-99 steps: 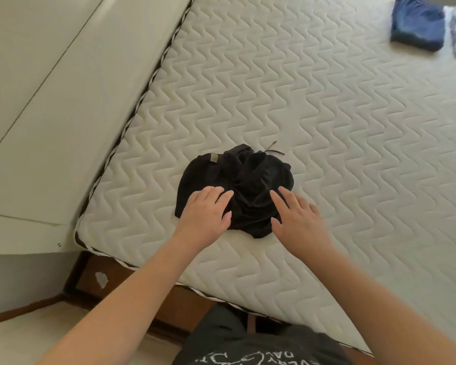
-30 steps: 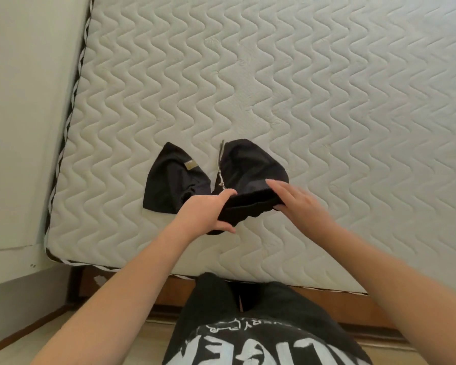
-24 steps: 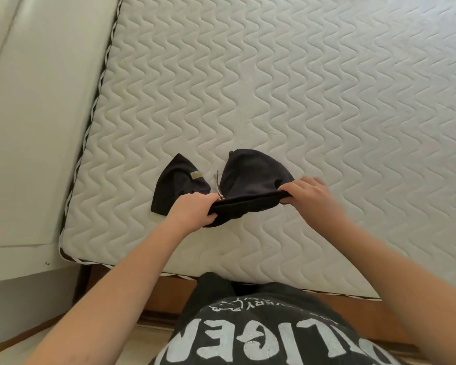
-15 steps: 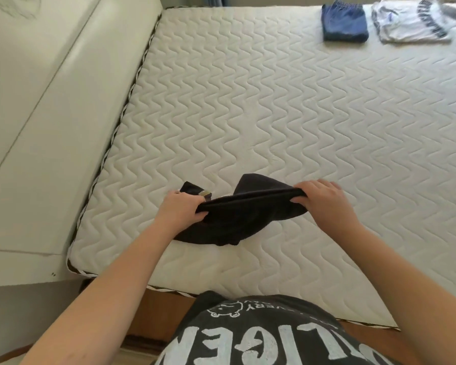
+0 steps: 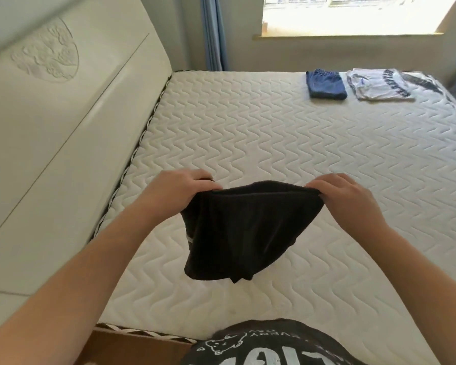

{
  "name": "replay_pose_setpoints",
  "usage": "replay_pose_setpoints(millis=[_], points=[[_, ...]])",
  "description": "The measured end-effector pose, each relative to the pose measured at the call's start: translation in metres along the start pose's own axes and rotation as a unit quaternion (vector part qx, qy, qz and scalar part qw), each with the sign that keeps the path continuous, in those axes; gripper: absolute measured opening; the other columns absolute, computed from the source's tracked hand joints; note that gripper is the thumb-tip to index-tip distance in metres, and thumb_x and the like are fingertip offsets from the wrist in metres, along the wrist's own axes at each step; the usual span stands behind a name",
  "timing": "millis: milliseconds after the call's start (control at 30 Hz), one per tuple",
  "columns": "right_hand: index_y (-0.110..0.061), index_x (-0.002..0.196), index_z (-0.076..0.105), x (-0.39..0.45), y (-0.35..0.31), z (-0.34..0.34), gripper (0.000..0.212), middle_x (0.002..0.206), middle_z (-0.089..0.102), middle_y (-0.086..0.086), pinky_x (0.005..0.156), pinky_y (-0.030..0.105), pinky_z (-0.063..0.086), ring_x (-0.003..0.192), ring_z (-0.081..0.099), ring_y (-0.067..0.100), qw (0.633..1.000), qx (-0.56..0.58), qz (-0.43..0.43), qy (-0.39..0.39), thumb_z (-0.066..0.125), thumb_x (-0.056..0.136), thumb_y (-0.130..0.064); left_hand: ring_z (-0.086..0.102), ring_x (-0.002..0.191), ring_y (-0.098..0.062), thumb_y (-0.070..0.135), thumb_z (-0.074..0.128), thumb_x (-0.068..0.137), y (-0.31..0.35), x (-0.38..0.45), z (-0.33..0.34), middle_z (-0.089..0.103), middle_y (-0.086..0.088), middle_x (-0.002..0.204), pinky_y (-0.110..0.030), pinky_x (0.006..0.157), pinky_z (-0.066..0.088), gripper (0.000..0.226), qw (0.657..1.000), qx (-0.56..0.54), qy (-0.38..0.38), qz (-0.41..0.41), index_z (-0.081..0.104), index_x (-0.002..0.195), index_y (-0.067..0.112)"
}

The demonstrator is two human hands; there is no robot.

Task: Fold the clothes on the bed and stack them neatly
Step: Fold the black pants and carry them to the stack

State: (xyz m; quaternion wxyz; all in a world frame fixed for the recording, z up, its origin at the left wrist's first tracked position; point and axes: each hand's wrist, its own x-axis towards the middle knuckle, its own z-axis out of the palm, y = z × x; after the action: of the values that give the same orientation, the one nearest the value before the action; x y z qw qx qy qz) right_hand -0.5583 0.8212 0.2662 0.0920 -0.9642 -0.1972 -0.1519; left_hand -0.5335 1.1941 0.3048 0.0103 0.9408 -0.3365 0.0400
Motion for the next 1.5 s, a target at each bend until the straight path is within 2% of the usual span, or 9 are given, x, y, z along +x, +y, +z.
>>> replay_pose_setpoints(millis=[200, 500, 633, 700, 767, 867, 1067, 1233, 1500], points=[[-0.013, 0.097, 0.075, 0.038, -0.052, -0.007, 0.013, 0.097, 0.061, 0.012, 0.078, 0.045, 0.041, 0.089, 0.055, 0.035, 0.983, -0.099, 0.087, 0.131, 0.074, 0.084, -0.011, 0.063, 0.104, -0.028, 0.007, 0.054, 0.082, -0.023, -0.012, -0.036, 0.058, -0.003, 0.132, -0.039, 0.065, 0.057, 0.051, 0.985, 0.057, 0.113, 0.117, 0.065, 0.124, 0.033], [-0.040, 0.110, 0.067, 0.062, -0.104, 0.023, 0.029, 0.087, 0.071, -0.010, 0.058, 0.024, 0.043, 0.074, 0.064, 0.016, 0.953, 0.093, 0.285, 0.044, 0.051, 0.094, -0.023, 0.060, 0.107, -0.026, 0.010, 0.042, 0.085, -0.031, -0.008, -0.025, 0.061, -0.005, 0.129, -0.031, 0.056, 0.051, 0.034, 0.965, 0.011, 0.197, 0.174, 0.071, 0.096, 0.023], [-0.037, 0.104, 0.063, 0.078, -0.117, 0.036, 0.029, 0.108, 0.067, -0.007, 0.086, 0.039, 0.057, 0.093, 0.066, 0.015, 0.864, 0.324, 0.384, -0.028, 0.041, 0.094, -0.020, 0.060, 0.108, -0.026, 0.009, 0.041, 0.084, -0.025, -0.001, -0.016, 0.060, -0.007, 0.129, -0.032, 0.054, 0.052, 0.033, 0.964, 0.000, 0.178, 0.199, 0.070, 0.096, 0.021], [-0.035, 0.108, 0.059, 0.084, -0.128, 0.039, 0.017, 0.118, 0.063, -0.001, 0.081, 0.040, 0.060, 0.100, 0.064, 0.018, 0.787, 0.433, 0.435, -0.061, 0.047, 0.096, -0.033, 0.061, 0.107, -0.027, 0.010, 0.043, 0.084, -0.020, 0.002, -0.010, 0.061, -0.008, 0.128, -0.033, 0.054, 0.054, 0.031, 0.965, -0.002, 0.164, 0.207, 0.069, 0.097, 0.019], [-0.037, 0.118, 0.053, 0.086, -0.136, 0.042, 0.040, 0.123, 0.058, -0.001, 0.067, 0.034, 0.062, 0.099, 0.063, 0.018, 0.727, 0.505, 0.457, -0.083, 0.068, 0.083, -0.049, 0.063, 0.104, -0.028, 0.012, 0.045, 0.086, -0.016, 0.005, -0.004, 0.061, -0.008, 0.128, -0.036, 0.054, 0.055, 0.027, 0.966, -0.007, 0.152, 0.207, 0.068, 0.099, 0.019], [-0.046, 0.137, 0.033, 0.079, -0.138, 0.046, 0.089, 0.134, 0.046, -0.002, 0.079, 0.039, 0.060, 0.106, 0.061, 0.025, 0.766, 0.465, 0.430, -0.113, 0.083, 0.065, -0.036, 0.064, 0.102, -0.027, 0.010, 0.063, 0.083, -0.015, 0.008, 0.005, 0.061, -0.006, 0.130, -0.038, 0.060, 0.058, 0.030, 0.968, -0.032, 0.152, 0.197, 0.064, 0.112, 0.018], [-0.051, 0.146, 0.012, 0.065, -0.126, 0.033, 0.096, 0.147, 0.046, -0.003, 0.091, 0.036, 0.057, 0.117, 0.061, 0.024, 0.833, 0.411, 0.349, -0.124, 0.064, 0.083, -0.002, 0.066, 0.072, -0.018, 0.013, 0.070, 0.085, -0.034, 0.014, 0.017, 0.067, 0.000, 0.099, -0.029, 0.061, 0.055, 0.030, 0.972, -0.160, 0.123, 0.125, 0.058, 0.112, 0.015], [-0.034, 0.140, 0.040, 0.064, -0.119, 0.006, 0.067, 0.103, 0.072, -0.024, 0.082, 0.017, 0.049, 0.092, 0.068, -0.001, 0.869, 0.375, 0.303, -0.115, 0.055, 0.084, 0.000, 0.065, 0.077, -0.018, 0.029, 0.078, 0.081, -0.046, 0.017, 0.019, 0.069, 0.005, 0.088, -0.033, 0.070, 0.054, 0.022, 0.969, -0.211, 0.108, 0.069, 0.072, 0.099, 0.018], [-0.046, 0.116, 0.065, 0.078, -0.128, -0.030, 0.067, 0.113, 0.070, -0.018, 0.084, 0.016, 0.054, 0.106, 0.065, 0.001, 0.855, 0.443, 0.245, -0.115, 0.043, 0.077, 0.004, 0.045, 0.116, -0.015, 0.043, 0.070, 0.081, -0.035, 0.037, -0.008, 0.056, -0.001, 0.122, -0.037, 0.100, 0.040, 0.028, 0.942, -0.270, 0.157, 0.121, 0.075, 0.096, 0.019]])
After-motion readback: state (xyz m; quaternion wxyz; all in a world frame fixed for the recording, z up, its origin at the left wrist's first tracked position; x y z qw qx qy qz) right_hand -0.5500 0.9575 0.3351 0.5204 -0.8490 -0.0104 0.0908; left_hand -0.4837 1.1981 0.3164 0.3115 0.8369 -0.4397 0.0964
